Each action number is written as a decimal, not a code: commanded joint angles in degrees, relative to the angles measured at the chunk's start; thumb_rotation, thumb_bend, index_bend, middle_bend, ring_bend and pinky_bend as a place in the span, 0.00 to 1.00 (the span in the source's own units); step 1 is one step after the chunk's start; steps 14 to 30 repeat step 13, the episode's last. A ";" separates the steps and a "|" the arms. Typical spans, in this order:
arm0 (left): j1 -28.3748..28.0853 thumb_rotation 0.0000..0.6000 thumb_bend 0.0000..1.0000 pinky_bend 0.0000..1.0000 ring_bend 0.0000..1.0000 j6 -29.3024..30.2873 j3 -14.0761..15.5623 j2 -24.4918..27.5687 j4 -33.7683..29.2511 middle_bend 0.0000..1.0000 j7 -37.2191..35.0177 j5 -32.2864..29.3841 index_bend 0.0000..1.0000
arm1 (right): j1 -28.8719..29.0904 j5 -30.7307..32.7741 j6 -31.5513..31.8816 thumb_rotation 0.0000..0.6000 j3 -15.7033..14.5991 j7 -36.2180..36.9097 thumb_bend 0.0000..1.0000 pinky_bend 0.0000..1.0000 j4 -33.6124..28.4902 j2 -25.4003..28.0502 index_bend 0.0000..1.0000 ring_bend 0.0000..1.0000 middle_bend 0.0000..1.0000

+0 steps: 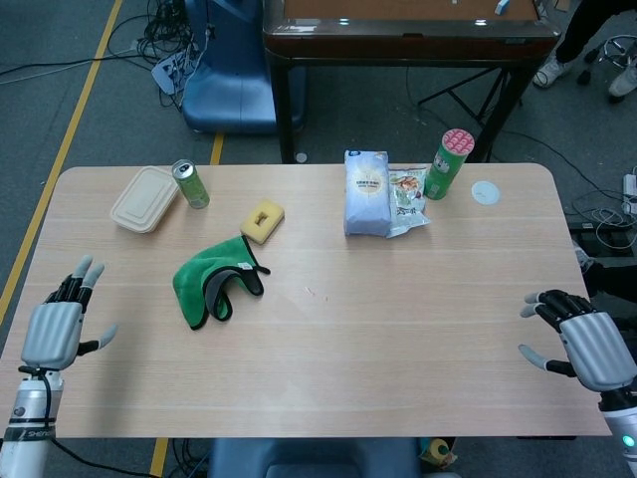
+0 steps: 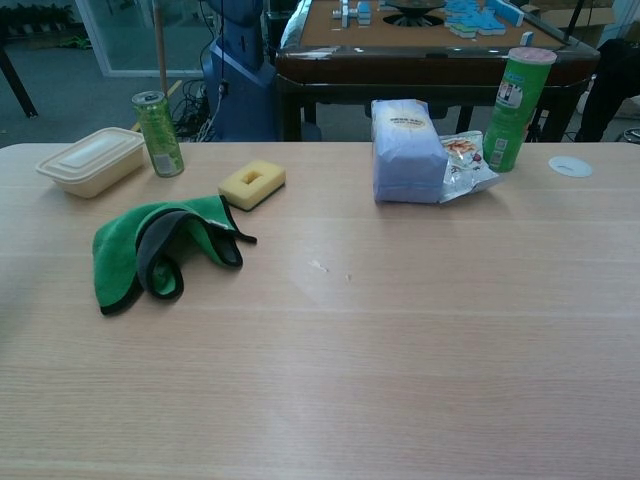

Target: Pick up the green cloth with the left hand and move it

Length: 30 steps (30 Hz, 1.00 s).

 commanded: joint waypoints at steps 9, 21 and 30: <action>10.54 1.00 0.19 0.31 0.12 10.47 4.82 0.72 -1.81 0.04 0.29 7.49 0.11 | 0.21 -2.26 0.71 1.00 -1.31 -1.46 0.27 0.31 0.41 -1.76 0.41 0.25 0.33; 12.12 1.00 0.19 0.31 0.12 11.10 5.57 0.92 -2.46 0.04 1.71 8.99 0.11 | 0.07 -2.07 0.83 1.00 -1.36 -2.80 0.27 0.31 0.17 -2.20 0.41 0.25 0.33; 12.12 1.00 0.19 0.31 0.12 11.10 5.57 0.92 -2.46 0.04 1.71 8.99 0.11 | 0.07 -2.07 0.83 1.00 -1.36 -2.80 0.27 0.31 0.17 -2.20 0.41 0.25 0.33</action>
